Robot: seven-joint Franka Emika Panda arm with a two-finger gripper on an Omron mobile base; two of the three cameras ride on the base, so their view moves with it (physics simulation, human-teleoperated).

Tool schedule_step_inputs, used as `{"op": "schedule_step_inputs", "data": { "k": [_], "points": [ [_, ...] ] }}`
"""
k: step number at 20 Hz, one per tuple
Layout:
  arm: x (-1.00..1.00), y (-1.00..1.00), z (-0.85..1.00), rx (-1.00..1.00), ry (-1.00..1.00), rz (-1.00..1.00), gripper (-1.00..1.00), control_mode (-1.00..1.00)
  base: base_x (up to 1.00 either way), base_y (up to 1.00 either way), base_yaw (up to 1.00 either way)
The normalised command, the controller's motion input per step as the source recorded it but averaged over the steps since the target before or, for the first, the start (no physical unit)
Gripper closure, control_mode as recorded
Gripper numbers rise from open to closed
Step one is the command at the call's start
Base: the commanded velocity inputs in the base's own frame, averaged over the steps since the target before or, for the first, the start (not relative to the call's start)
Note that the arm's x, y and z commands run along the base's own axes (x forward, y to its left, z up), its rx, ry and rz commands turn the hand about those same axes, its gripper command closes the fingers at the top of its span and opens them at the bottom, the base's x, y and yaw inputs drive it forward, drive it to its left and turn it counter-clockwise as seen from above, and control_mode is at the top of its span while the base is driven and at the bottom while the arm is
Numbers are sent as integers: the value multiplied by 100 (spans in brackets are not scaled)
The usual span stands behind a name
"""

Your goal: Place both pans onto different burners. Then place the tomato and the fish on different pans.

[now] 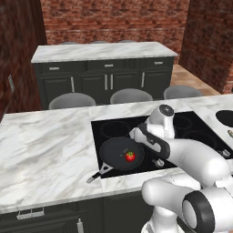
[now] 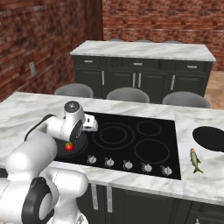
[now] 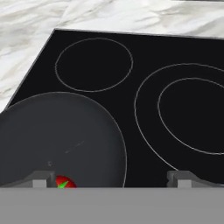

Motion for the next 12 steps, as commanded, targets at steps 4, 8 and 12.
{"op": "schedule_step_inputs", "data": {
  "k": [4,8,12],
  "points": [
    [-16,0,-17,0,0,0,-100,-100,0,0,0],
    [-12,0,-18,0,0,0,-100,-100,0,0,0],
    [-3,0,-5,0,0,0,-100,100,-16,0,0]
  ]
}}
